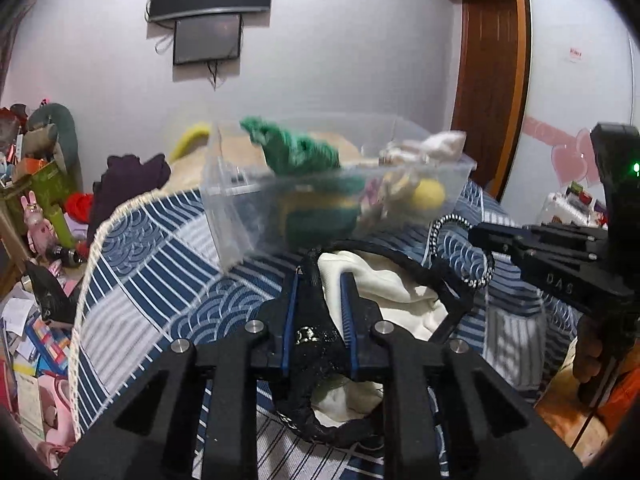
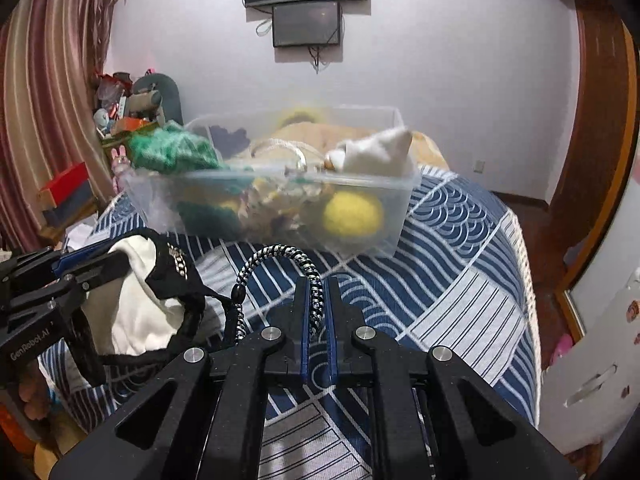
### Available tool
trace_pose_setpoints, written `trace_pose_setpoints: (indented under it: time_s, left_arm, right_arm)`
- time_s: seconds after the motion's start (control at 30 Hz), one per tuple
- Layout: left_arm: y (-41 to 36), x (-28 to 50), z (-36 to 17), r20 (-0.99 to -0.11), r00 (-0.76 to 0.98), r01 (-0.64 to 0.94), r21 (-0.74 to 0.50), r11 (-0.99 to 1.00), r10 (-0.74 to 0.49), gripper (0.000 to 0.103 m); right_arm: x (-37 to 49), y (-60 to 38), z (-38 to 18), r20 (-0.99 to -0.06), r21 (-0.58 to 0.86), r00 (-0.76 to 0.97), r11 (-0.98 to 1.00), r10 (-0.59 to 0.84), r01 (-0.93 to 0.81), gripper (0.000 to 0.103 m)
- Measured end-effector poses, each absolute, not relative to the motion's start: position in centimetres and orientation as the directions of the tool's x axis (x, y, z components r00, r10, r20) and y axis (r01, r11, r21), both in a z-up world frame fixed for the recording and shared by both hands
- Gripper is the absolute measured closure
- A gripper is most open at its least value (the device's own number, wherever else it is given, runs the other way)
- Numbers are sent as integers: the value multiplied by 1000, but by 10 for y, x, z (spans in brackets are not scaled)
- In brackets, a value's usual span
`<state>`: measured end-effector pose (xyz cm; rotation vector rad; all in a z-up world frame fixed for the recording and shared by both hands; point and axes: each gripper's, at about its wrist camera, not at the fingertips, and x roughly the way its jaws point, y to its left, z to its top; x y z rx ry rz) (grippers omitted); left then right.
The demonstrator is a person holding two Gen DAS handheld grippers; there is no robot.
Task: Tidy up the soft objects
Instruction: 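Lower the bra into the box with left tool while right tool drops bracelet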
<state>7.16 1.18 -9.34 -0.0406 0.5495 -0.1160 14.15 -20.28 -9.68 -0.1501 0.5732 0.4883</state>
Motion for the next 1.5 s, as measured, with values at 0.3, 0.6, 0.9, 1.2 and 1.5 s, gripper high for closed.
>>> trace_pose_setpoints:
  time_s: [0.3, 0.6, 0.9, 1.2, 1.5]
  left_arm:
    - [17, 71, -48, -392, 911, 105, -85, 991, -130, 83]
    - [24, 99, -12, -324, 944, 33, -101, 994, -65, 83]
    - [29, 149, -21, -372, 928, -27, -116, 993, -19, 83]
    - [17, 184, -54, -455, 890, -58, -16, 998, 44, 75]
    - [21, 179, -54, -464, 885, -42, -44, 998, 16, 48]
  right_arm:
    - [136, -202, -59, -436, -17, 806, 892, 400, -452, 97]
    - [150, -194, -31, -340, 4, 856, 911, 390, -413, 97]
    - [183, -174, -46, -389, 8, 853, 928, 346, -373, 97]
    - [202, -166, -72, -490, -8, 809, 926, 325, -378, 97]
    - [198, -175, -68, -511, -6, 791, 919, 335, -393, 91]
